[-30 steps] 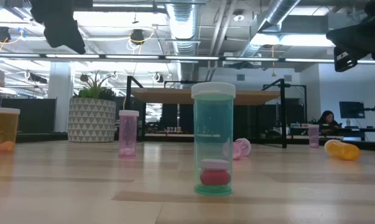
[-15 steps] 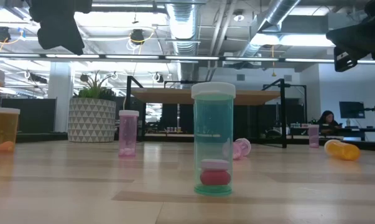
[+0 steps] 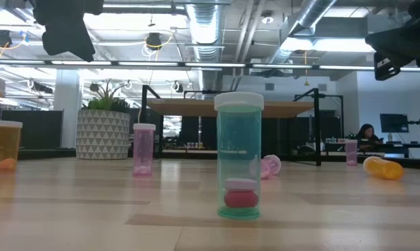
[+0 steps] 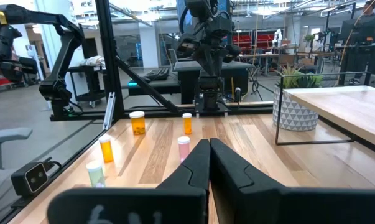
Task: Pick and place medicine bottles onto shelf by color
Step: Put the top left small orange pill bottle on the shelf
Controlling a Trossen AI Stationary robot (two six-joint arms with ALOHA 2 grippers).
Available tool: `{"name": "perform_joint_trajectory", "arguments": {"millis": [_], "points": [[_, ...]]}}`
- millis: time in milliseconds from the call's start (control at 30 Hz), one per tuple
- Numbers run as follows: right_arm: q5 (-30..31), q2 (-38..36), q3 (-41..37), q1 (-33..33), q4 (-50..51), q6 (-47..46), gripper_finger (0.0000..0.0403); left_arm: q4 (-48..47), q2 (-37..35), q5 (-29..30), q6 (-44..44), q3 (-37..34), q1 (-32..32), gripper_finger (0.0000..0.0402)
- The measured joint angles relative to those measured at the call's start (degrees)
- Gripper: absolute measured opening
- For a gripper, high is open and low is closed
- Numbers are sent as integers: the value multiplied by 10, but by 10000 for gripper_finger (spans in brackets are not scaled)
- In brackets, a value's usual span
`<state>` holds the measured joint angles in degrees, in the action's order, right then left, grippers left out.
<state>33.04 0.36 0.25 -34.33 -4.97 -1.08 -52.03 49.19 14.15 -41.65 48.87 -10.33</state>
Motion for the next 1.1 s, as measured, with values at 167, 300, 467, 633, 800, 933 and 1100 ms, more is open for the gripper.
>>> {"name": "perform_joint_trajectory", "arguments": {"millis": [167,300,467,633,800,933,1100], "points": [[0,0,0,0,0,0,27,0,0,-1,4,0,0,86],[0,0,0,0,0,0,27,0,0,-3,5,0,0,86],[0,0,0,0,0,0,27,0,0,-3,6,0,0,86],[0,0,0,0,0,0,27,1,0,-25,5,0,0,86],[0,0,0,0,0,0,27,1,0,-30,7,0,0,86],[0,0,0,0,0,0,28,0,8,-31,25,0,0,87],[0,0,0,0,0,0,28,1,32,-51,56,0,0,87]]}}
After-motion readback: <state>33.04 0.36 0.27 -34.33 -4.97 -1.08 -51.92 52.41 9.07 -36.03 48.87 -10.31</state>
